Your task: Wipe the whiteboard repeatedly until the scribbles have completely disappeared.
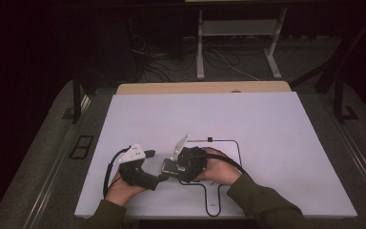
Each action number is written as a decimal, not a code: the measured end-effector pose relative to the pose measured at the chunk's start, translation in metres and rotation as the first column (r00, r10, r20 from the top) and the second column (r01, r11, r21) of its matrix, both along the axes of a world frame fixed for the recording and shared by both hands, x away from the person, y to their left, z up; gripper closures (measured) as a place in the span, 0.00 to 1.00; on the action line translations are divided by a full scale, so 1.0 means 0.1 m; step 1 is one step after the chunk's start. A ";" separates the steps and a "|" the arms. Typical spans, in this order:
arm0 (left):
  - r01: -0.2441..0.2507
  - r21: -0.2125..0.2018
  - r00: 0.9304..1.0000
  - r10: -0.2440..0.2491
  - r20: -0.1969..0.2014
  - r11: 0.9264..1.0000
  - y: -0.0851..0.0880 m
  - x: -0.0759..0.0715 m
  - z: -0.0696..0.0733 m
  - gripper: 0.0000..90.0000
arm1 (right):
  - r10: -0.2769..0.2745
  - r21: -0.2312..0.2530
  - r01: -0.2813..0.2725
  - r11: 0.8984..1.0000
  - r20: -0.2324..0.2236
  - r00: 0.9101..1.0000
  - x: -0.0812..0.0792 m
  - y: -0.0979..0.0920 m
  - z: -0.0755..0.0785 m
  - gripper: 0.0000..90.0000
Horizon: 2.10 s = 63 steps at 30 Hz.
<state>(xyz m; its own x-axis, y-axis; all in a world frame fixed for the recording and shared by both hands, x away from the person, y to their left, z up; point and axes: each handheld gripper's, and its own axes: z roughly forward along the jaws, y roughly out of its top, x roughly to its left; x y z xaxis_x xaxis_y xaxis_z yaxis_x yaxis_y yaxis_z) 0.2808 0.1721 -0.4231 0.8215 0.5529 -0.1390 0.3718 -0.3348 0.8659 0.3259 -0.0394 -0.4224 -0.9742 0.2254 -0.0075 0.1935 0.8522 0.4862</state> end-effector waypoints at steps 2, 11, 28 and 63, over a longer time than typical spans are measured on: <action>-0.004 -0.002 1.000 0.004 -0.005 1.000 0.00 -0.01 0.00 0.00 | -0.049 0.001 0.049 0.999 0.017 0.999 0.11 -0.03 0.00 0.43; -0.001 0.000 1.000 0.001 -0.003 1.000 0.01 -0.01 0.00 0.00 | 0.031 -0.021 -0.031 0.999 -0.009 0.999 -0.06 -0.02 0.01 0.43; 0.000 -0.003 1.000 0.000 0.000 1.000 0.00 -0.02 0.01 0.00 | 0.010 -0.059 -0.009 0.998 0.016 1.000 0.00 -0.13 0.01 0.43; -0.001 -0.003 1.000 0.001 -0.003 1.000 0.00 -0.01 0.00 0.00 | -0.053 -0.141 0.053 0.989 0.005 0.999 0.19 -0.42 0.04 0.43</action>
